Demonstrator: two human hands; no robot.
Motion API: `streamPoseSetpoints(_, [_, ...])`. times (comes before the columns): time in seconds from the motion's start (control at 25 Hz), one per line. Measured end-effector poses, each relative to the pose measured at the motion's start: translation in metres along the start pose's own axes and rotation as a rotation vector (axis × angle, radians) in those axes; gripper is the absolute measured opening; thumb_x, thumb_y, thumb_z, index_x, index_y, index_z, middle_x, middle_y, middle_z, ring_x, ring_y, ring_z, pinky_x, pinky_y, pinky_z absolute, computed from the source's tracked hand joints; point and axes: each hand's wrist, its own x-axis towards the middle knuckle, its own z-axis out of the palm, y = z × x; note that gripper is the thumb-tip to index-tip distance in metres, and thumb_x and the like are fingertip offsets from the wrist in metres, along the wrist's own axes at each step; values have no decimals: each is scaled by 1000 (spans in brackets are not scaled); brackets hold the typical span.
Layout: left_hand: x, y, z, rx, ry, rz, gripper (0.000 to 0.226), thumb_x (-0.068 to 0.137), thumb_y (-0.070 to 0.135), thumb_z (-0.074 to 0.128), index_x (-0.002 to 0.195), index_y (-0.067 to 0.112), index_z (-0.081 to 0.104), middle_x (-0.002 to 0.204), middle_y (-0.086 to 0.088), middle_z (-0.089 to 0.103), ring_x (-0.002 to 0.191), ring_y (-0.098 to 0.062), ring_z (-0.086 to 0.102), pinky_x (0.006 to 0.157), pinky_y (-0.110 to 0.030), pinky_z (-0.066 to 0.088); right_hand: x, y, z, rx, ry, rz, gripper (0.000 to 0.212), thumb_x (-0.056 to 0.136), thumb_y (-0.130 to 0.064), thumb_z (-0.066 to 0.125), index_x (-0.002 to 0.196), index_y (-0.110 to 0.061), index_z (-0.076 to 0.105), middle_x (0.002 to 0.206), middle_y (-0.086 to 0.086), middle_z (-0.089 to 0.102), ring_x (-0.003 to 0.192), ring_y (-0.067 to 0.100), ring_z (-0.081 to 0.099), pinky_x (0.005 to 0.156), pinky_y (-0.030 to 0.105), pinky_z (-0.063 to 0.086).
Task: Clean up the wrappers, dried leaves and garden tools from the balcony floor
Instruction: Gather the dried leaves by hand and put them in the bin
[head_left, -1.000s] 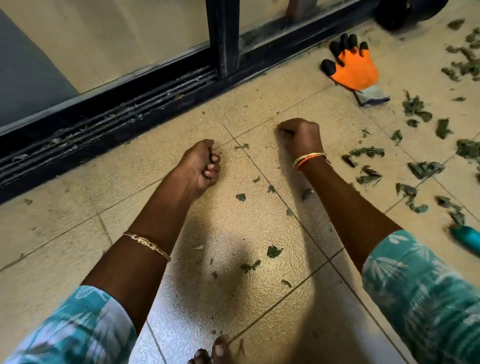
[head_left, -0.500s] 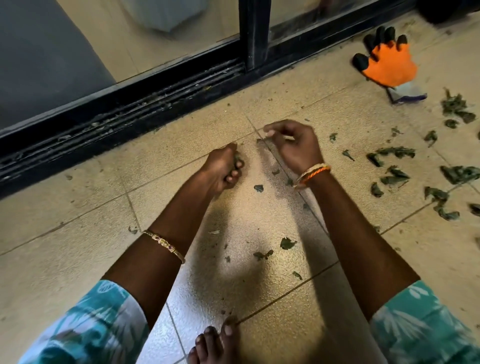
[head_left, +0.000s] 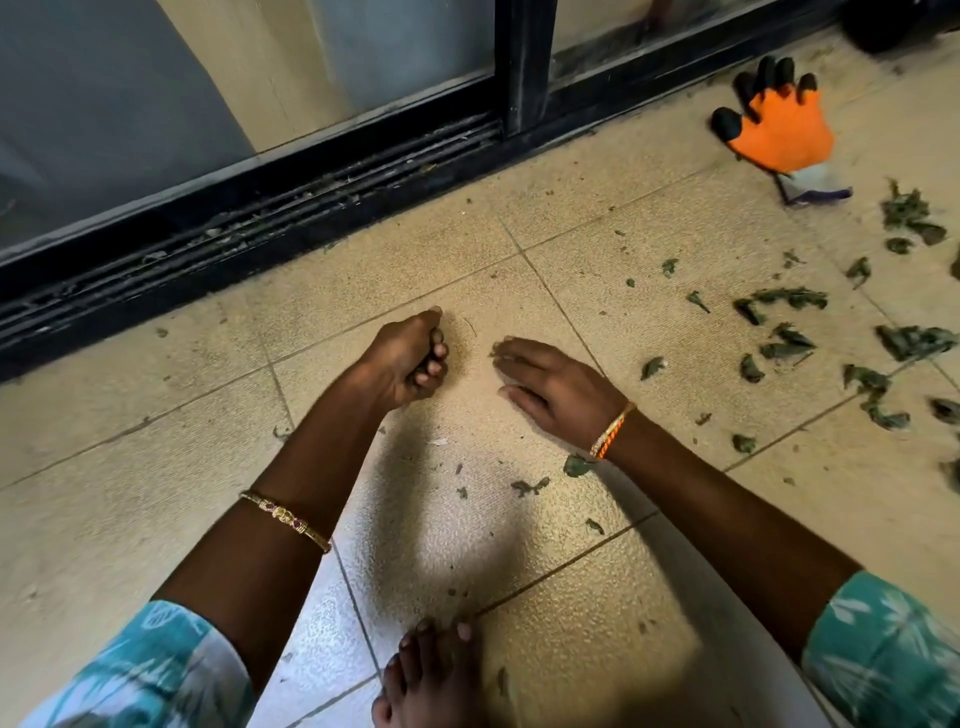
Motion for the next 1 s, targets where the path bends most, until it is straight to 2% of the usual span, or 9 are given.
streamPoseSetpoints(0.08, [-2,-4,1,-5,-36,-22,41,103,36,36,68,16,46,45,7,36,31,-5,28,31,-9,18,-10,6,-7,-65,62,-25,27,88,-17,48,94,-2,70,102,15,67,93,31,66,73,38,58])
streamPoseSetpoints(0.16, [-4,-9,4,13,-63,-31,40,103,36,35,76,13,52,47,7,40,32,-4,30,30,-9,19,-13,15,-24,-51,104,53,15,83,-10,56,83,-2,69,89,13,66,81,31,63,68,36,55])
streamPoseSetpoints(0.28, [-10,-16,9,49,-77,-30,39,101,39,40,74,14,50,47,6,45,33,-4,31,31,-10,20,-19,30,-50,108,239,354,20,78,-9,55,89,-2,70,94,13,65,89,30,62,80,22,44])
streamPoseSetpoints(0.36, [-13,-22,13,49,-62,-22,43,99,44,43,66,17,40,44,6,42,32,-5,29,32,-9,19,-22,32,-55,165,167,430,32,78,-9,48,102,0,67,108,17,62,102,31,60,89,19,39])
streamPoseSetpoints(0.48, [-17,-27,21,68,-32,-21,47,100,42,38,60,19,32,41,5,34,31,-7,24,33,-8,17,-35,17,-38,104,-43,304,42,82,-7,48,122,4,56,130,27,49,122,41,47,101,36,35])
streamPoseSetpoints(0.56, [-18,-28,25,95,-25,-32,48,100,39,35,57,19,30,41,4,32,32,-8,22,33,-8,16,-49,8,-21,13,-48,231,42,82,-2,42,121,7,57,129,32,48,121,46,47,100,46,38])
streamPoseSetpoints(0.72, [-21,-30,31,140,-51,-44,52,97,44,32,52,19,29,43,2,32,34,-9,20,34,-9,15,-66,-4,-13,-137,197,228,28,78,-3,49,96,3,70,101,19,68,88,39,65,79,31,54])
streamPoseSetpoints(0.84, [-21,-34,36,150,-53,-18,46,100,35,37,57,17,35,48,1,37,34,-9,26,34,-10,18,-62,-1,-22,-192,194,214,23,63,15,66,80,0,72,82,14,70,66,34,63,63,28,52])
streamPoseSetpoints(1.0, [-25,-35,46,195,-96,53,43,102,33,39,70,9,54,57,-3,65,38,-10,48,32,-12,22,-46,-4,-52,235,207,631,16,76,7,67,83,-5,74,84,11,72,79,22,67,74,25,51])
